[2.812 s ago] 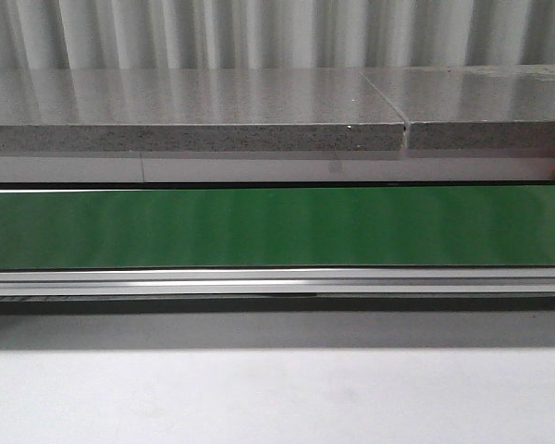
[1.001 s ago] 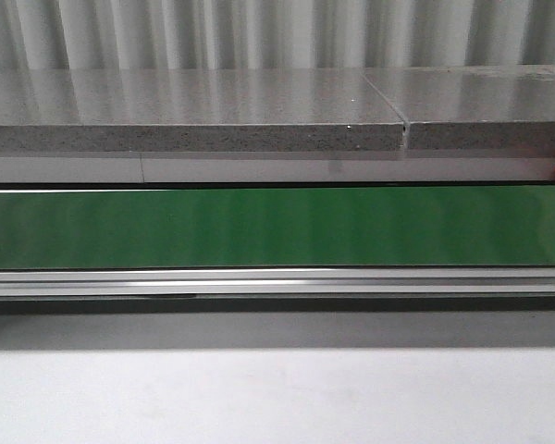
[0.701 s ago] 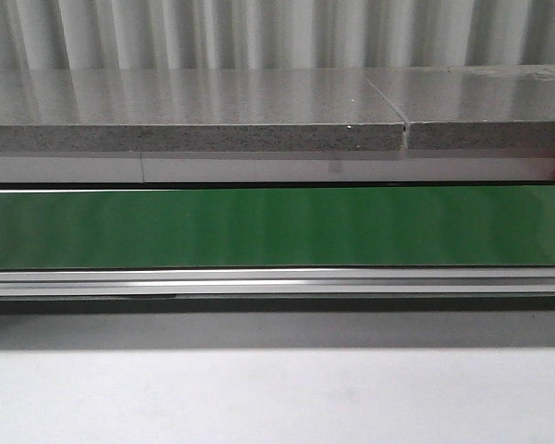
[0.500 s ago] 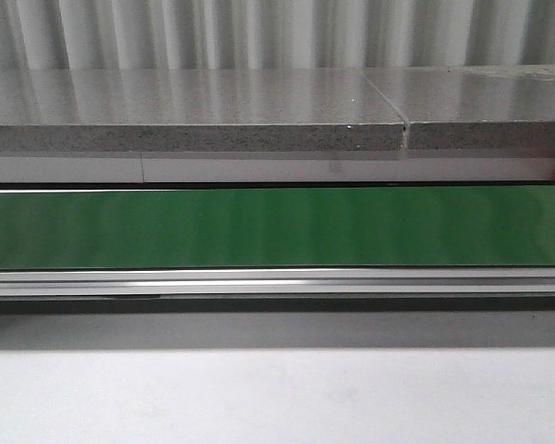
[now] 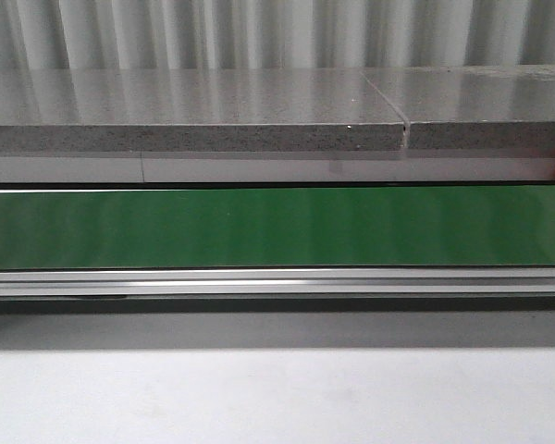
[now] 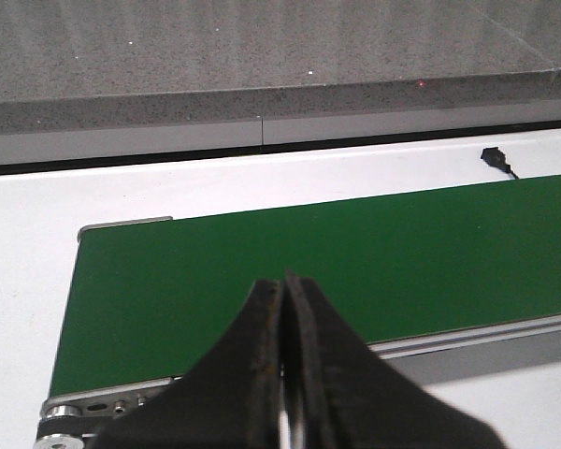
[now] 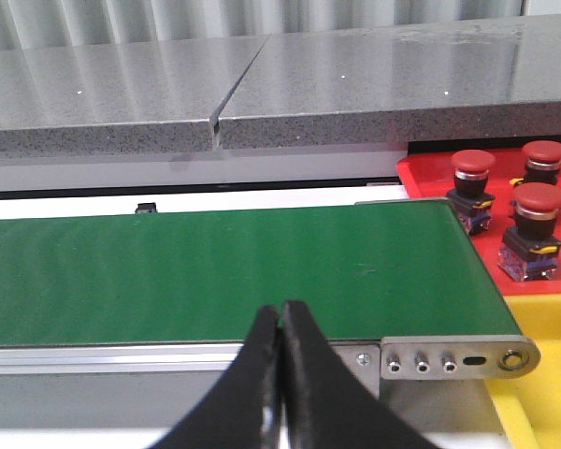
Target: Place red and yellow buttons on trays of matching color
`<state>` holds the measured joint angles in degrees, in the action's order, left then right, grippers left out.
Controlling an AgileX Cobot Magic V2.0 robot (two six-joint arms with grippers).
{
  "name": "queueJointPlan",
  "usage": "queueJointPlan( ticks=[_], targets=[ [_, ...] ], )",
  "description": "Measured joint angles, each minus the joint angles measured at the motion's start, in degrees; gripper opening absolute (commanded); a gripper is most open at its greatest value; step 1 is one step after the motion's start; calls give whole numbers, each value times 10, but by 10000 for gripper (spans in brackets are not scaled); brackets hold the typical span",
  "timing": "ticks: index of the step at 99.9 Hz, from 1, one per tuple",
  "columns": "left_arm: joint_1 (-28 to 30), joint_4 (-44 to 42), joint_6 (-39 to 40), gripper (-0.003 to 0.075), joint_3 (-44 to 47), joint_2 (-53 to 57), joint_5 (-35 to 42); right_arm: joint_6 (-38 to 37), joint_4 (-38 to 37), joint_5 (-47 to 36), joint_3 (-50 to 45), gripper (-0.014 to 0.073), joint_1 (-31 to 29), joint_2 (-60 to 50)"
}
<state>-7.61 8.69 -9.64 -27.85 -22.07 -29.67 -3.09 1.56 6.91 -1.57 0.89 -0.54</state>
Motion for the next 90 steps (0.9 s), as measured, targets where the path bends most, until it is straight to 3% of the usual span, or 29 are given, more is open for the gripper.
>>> queueJointPlan(
  ticks=[25, 44, 71, 90],
  targets=[
    [0, -3, 0, -21, 0, 0, 1, 0, 0, 0, 0, -69, 0, 0],
    [0, -22, 0, -21, 14, 4, 58, 0, 0, 0, 0, -69, 0, 0],
    [0, -40, 0, -21, 142, 71, 208, 0, 0, 0, 0, -69, 0, 0],
    [0, -71, 15, -21, 230, 159, 247, 0, 0, 0, 0, -69, 0, 0]
  ],
)
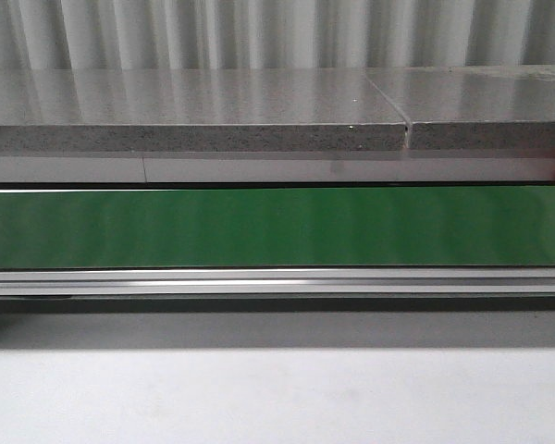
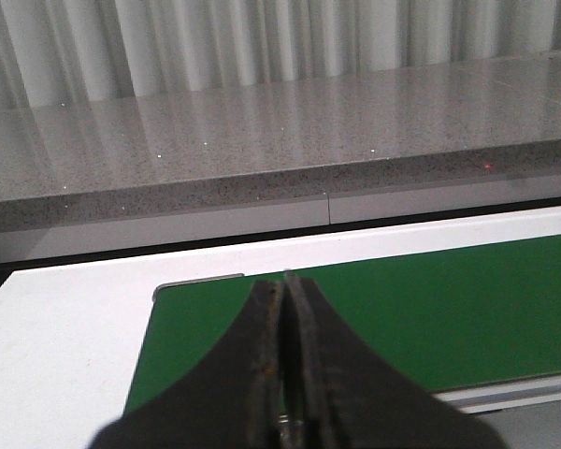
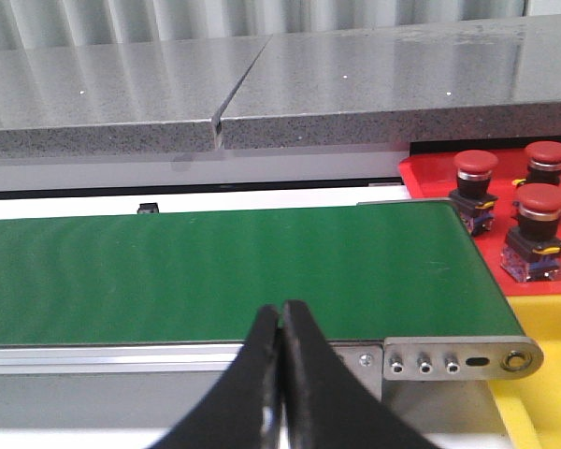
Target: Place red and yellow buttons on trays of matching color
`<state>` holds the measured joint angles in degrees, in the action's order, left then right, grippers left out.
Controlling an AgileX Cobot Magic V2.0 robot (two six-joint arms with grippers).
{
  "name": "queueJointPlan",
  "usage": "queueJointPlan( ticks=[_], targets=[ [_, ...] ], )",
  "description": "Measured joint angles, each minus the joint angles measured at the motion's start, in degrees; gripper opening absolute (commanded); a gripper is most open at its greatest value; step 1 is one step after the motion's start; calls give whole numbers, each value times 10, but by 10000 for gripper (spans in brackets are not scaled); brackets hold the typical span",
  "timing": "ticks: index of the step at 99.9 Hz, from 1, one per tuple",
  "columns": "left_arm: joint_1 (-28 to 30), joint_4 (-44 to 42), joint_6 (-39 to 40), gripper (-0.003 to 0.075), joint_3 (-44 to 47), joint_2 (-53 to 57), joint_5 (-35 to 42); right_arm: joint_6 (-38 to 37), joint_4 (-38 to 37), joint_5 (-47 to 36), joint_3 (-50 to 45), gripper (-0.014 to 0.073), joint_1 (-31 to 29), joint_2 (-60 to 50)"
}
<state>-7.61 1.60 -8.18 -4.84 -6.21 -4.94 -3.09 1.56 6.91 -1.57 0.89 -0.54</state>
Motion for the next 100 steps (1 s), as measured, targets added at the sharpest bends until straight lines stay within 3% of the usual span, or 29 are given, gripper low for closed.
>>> queueJointPlan(
  ticks=[26, 100],
  targets=[
    [0, -55, 95, -21, 44, 64, 12, 0, 0, 0, 0, -69, 0, 0],
    [1, -60, 101, -21, 44, 64, 49, -1, -1, 0, 0, -69, 0, 0]
  ],
)
